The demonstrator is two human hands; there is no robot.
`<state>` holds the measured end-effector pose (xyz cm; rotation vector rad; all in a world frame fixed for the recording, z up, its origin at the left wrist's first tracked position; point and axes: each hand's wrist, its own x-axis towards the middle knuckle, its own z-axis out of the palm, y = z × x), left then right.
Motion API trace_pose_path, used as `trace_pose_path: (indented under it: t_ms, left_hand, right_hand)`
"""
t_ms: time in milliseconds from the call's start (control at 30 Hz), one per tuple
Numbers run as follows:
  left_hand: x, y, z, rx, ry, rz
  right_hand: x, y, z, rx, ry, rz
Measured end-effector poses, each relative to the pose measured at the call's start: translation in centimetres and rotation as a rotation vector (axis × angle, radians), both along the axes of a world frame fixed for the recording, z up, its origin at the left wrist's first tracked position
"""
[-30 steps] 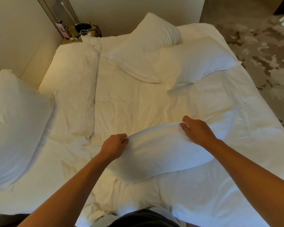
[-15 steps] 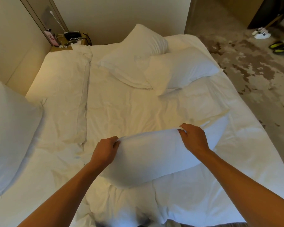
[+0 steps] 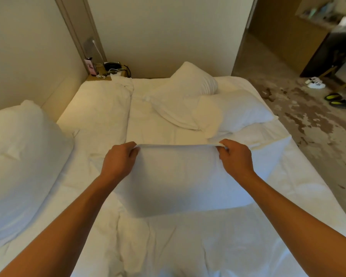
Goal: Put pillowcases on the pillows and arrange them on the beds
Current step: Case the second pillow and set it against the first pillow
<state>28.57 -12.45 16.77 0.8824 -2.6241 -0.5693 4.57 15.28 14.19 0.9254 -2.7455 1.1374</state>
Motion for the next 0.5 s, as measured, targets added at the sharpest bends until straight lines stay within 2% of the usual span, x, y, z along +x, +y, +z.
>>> trace_pose_path:
  t_ms: [200, 367, 500]
  left_hand:
    - [7.8, -4.6, 2.1, -0.056, 0.008, 0.096]
    - [15.4, -7.6, 2.0, -0.083, -0.042, 0.271]
    - [20.4, -9.7, 1.8, -0.099, -0.010, 0.357]
  right_hand:
    - [4.7, -7.8, 1.8, -0.040, -0.065, 0.143]
    - [9.8, -14.4, 2.0, -0.013, -0.033, 0.260]
    - [12.7, -19.0, 2.1, 0.024, -0.021, 0.374]
